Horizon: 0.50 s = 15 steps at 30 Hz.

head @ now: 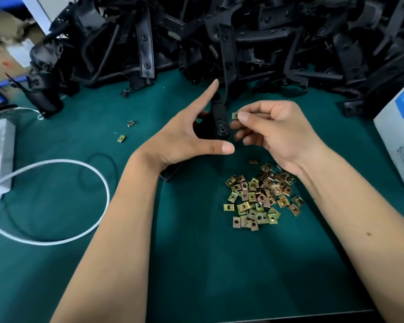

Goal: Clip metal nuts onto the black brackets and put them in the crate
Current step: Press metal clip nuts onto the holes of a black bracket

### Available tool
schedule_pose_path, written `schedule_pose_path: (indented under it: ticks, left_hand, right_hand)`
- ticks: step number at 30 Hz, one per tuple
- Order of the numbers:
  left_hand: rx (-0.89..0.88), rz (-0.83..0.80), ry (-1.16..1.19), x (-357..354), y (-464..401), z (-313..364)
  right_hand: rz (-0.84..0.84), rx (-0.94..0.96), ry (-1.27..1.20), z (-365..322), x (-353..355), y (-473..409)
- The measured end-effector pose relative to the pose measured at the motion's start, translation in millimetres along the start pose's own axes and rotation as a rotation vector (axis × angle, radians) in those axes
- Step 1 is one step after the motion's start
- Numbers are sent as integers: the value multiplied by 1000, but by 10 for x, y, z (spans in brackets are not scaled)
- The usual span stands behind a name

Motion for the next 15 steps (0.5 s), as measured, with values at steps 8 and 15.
schedule_pose_path:
  ticks: [8,15]
  left_hand:
    - [-39,123,-113,-43,-43,-22]
    - [-101,117,-138,-61,-52,9]
  right_hand:
    - [-38,-98,-75,70,-10,11]
    - [-41,-117,-132,65,9,20]
Point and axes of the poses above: each hand's wrist, its own y-axis away from the middle knuckle, its own x-axis out of the back of the hand, z = x × y, the point moved 6 cm from there along -y, towards the middle knuckle, and after that the axes turned 12 degrees about y, right-handed, at the moved point
